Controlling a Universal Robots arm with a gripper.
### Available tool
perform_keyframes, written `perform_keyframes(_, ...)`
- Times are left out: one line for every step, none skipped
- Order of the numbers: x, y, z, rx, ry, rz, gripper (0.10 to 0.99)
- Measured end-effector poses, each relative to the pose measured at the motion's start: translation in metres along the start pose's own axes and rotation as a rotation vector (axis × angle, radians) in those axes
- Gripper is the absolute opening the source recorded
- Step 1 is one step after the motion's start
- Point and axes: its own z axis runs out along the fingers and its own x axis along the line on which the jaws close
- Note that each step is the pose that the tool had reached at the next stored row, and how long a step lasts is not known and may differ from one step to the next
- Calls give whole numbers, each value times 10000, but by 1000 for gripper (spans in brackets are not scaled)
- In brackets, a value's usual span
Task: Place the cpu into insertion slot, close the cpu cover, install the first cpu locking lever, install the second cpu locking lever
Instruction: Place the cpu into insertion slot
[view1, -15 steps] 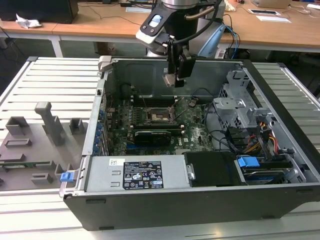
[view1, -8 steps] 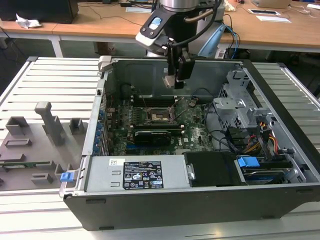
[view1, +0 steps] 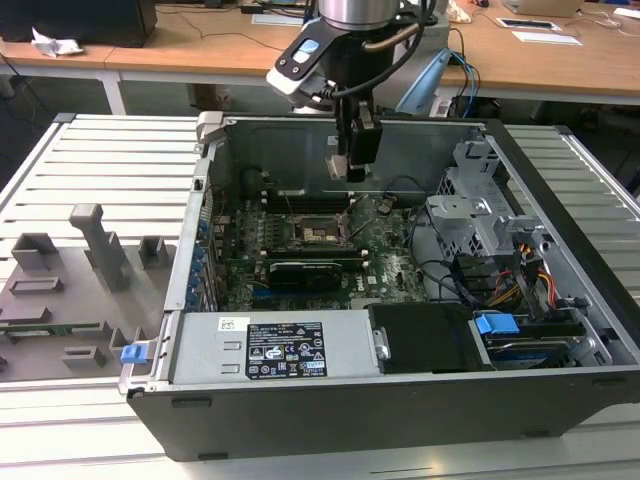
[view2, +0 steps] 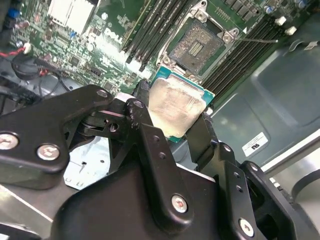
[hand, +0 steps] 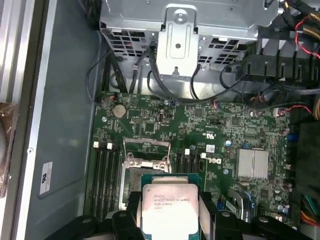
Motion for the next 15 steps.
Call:
perform_keyframes(0, -8, 4, -1, -2, 34, 541)
perform_keyframes(2, -35, 9, -1, -7, 59, 541)
perform_keyframes(4, -64, 9, -1, -9, 72, 541)
perform_keyframes(5, -81, 12, -2, -8, 84, 541)
perform_keyframes(6, -95, 16, -3, -7, 96, 541)
perform_keyframes(7, -106, 19, -3, -7, 103, 541)
perform_keyframes(8, -114, 25, -2, -9, 108, 541)
perform_keyframes(9, -115, 31, 0, -10, 108, 541)
perform_keyframes(11, -116, 39, 3, -9, 110, 541)
perform_keyframes(18, -117, 45, 7, -9, 113, 541)
perform_keyframes(22, -117, 52, 9, -9, 113, 541)
perform_keyframes(23, -118, 64, 14, -9, 110, 541)
perform_keyframes(25, -119, 77, 17, -8, 111, 541)
perform_keyframes(26, -120, 85, 19, -8, 112, 541)
perform_keyframes(27, -120, 89, 20, -9, 112, 541)
